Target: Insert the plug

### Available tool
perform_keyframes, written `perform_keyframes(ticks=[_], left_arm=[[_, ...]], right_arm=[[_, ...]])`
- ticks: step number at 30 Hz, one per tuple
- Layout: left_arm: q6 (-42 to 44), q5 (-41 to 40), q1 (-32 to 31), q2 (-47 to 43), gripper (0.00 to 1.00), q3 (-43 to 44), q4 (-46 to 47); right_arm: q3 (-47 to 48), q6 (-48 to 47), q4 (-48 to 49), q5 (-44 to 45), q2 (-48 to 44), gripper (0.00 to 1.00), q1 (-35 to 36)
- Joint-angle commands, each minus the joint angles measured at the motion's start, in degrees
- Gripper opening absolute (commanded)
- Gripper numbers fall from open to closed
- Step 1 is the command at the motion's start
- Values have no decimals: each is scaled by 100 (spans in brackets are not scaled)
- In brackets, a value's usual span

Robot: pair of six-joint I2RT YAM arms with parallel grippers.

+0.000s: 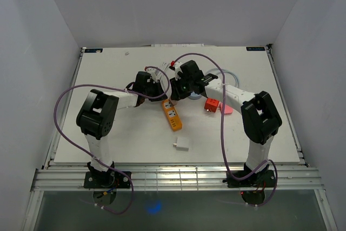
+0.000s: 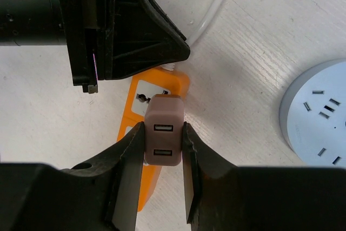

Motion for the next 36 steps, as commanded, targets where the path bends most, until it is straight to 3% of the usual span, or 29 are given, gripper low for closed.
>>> perform_keyframes(ticks=[1, 36], left_arm=[[-6, 303, -44, -106, 18, 57, 83], [-68, 242, -44, 105, 18, 259, -190]], right_arm=[[160, 16, 142, 101, 119, 8, 46], [46, 200, 36, 523, 224, 8, 344]])
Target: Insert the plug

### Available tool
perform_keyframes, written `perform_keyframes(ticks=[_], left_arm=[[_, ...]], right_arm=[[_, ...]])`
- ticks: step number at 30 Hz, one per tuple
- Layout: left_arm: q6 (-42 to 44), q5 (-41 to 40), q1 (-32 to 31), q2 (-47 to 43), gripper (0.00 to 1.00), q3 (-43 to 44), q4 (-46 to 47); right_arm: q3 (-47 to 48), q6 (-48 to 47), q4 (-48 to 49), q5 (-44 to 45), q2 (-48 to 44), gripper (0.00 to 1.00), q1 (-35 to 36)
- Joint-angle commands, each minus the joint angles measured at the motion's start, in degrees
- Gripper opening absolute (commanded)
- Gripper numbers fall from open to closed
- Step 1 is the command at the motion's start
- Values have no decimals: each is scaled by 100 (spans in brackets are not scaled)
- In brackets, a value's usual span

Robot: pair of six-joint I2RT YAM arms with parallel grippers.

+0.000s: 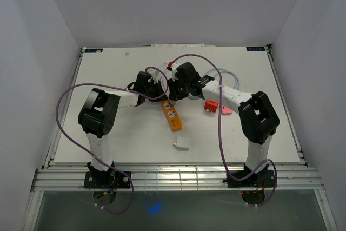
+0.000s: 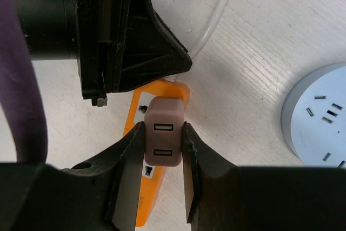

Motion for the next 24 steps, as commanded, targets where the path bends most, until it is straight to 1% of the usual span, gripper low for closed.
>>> perform_keyframes(ticks=[1, 20, 24], left_arm=[[-2, 148, -48, -70, 18, 139, -65], [-90, -169, -48, -166, 17, 59, -118], [-81, -204, -48, -193, 17, 51, -127]], right_arm=[[26, 82, -184, 118, 117, 8, 148], [-62, 724, -369, 373, -41, 8, 367], [17, 733, -580, 646, -14, 8, 403]])
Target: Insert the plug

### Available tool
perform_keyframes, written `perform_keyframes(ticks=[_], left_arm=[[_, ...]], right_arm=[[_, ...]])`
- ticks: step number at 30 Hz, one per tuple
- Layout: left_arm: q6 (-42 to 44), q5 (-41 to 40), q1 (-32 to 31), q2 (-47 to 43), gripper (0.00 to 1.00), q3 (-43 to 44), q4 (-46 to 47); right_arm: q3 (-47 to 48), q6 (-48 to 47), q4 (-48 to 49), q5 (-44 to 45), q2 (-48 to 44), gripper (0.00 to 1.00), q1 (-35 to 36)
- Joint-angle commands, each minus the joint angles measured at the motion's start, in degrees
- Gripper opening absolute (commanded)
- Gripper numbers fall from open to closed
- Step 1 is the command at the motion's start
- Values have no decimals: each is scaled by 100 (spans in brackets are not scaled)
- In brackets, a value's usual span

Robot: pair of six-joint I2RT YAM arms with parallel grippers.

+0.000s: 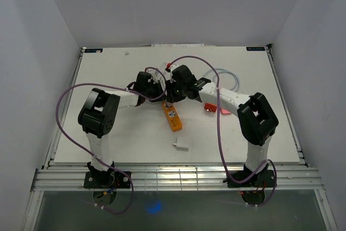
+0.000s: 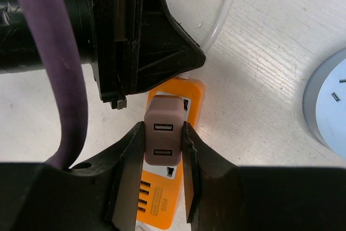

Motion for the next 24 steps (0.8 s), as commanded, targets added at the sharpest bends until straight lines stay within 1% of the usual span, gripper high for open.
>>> perform_keyframes(ticks=[1, 10, 17, 24], left_arm=[[57, -134, -48, -204, 17, 46, -109], [92, -160, -48, -265, 17, 20, -109], [109, -169, -48, -239, 17, 29, -118], [118, -178, -48, -230, 17, 46, -136]], right_arm=[[11, 64, -519, 185, 10, 8, 108], [-16, 11, -528, 633, -131, 8, 99], [54, 3, -475, 343, -289, 8, 82], [55, -24, -493, 422, -263, 8, 64]])
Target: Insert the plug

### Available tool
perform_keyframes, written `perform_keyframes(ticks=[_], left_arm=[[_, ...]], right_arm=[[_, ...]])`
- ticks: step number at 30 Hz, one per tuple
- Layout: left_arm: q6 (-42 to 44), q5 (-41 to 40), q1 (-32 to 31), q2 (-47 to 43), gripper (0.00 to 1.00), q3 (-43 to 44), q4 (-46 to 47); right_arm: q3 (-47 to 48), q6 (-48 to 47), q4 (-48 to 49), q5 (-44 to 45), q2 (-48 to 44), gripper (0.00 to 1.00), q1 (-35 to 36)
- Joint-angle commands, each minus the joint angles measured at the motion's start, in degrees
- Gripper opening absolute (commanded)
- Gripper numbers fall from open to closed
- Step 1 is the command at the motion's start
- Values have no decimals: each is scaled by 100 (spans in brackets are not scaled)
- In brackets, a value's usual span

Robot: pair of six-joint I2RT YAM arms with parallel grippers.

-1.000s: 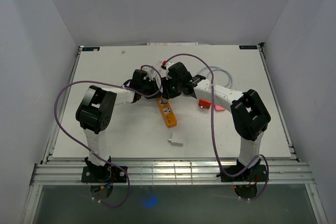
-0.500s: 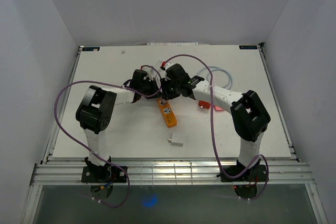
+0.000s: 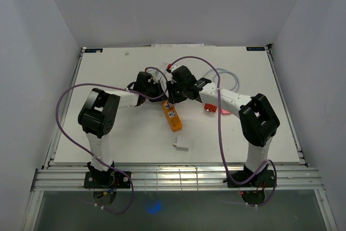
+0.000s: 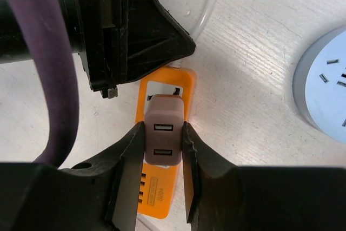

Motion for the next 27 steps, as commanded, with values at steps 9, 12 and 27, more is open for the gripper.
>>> perform_keyframes(ticks=[9, 12, 27], left_arm=[[123, -125, -44, -202, 17, 55, -122], [123, -117, -44, -193, 17, 55, -122], [140, -125, -44, -175, 17, 73, -140]], right_arm=[[-33, -100, -132, 401, -24, 8, -11], [-25, -100, -53, 376, -50, 8, -19], [-200, -197, 405, 243, -235, 8, -19]])
